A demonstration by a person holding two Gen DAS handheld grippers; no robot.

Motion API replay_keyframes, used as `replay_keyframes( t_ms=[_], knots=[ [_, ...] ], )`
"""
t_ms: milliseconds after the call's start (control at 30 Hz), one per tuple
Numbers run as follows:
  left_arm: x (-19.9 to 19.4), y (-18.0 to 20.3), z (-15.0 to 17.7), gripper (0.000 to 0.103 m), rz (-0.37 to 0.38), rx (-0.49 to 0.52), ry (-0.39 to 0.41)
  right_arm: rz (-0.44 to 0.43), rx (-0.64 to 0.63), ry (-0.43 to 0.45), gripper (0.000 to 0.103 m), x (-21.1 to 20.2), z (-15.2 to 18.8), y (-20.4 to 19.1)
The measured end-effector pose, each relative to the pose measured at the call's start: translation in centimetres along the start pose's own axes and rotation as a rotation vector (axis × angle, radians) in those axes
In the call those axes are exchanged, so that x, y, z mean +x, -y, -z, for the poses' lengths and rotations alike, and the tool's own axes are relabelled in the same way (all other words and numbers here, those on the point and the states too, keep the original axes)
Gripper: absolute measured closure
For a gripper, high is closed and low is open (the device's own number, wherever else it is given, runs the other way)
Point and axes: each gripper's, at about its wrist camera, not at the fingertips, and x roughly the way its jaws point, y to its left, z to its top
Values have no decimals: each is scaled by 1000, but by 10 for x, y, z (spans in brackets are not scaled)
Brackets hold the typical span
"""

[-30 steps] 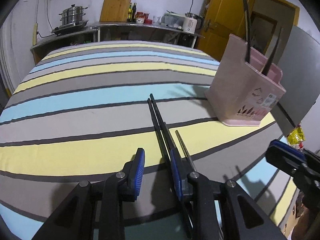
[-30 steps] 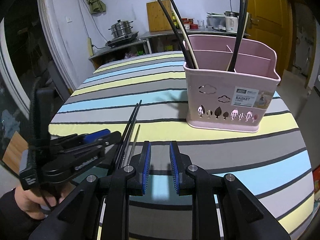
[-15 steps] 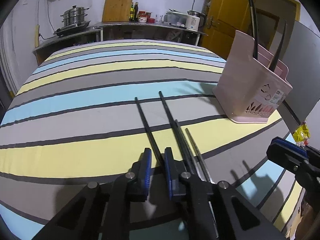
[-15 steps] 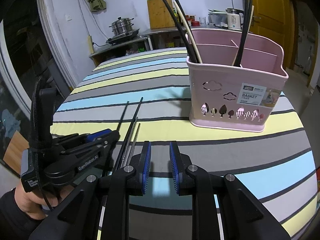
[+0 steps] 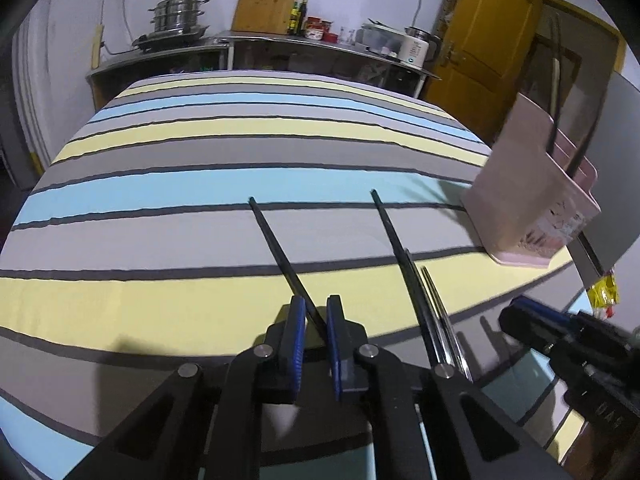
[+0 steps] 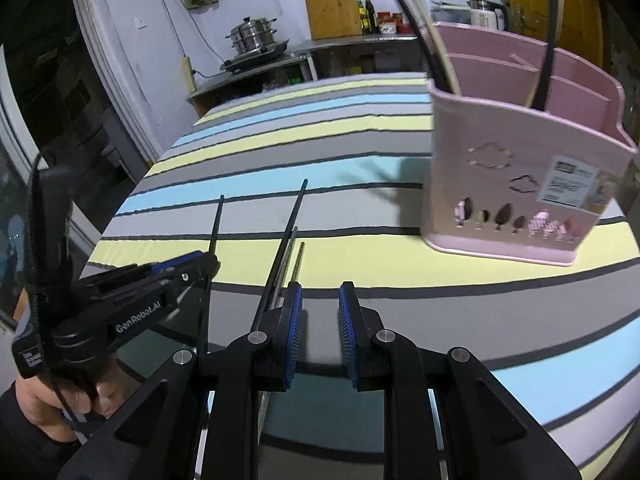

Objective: Organize utensils
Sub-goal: 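Close the left tool on a black chopstick while the right tool grasps another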

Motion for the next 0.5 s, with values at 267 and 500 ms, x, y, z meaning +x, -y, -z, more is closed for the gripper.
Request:
replay_keyframes(
  t_ms=[267, 500],
  knots=[
    [13, -4, -13, 92, -11, -20, -2, -12, -15, -54, 83, 29, -7, -11],
    [18, 2, -15, 92, 9, 22, 2, 9, -38, -71, 84, 43, -11, -16]
  ],
)
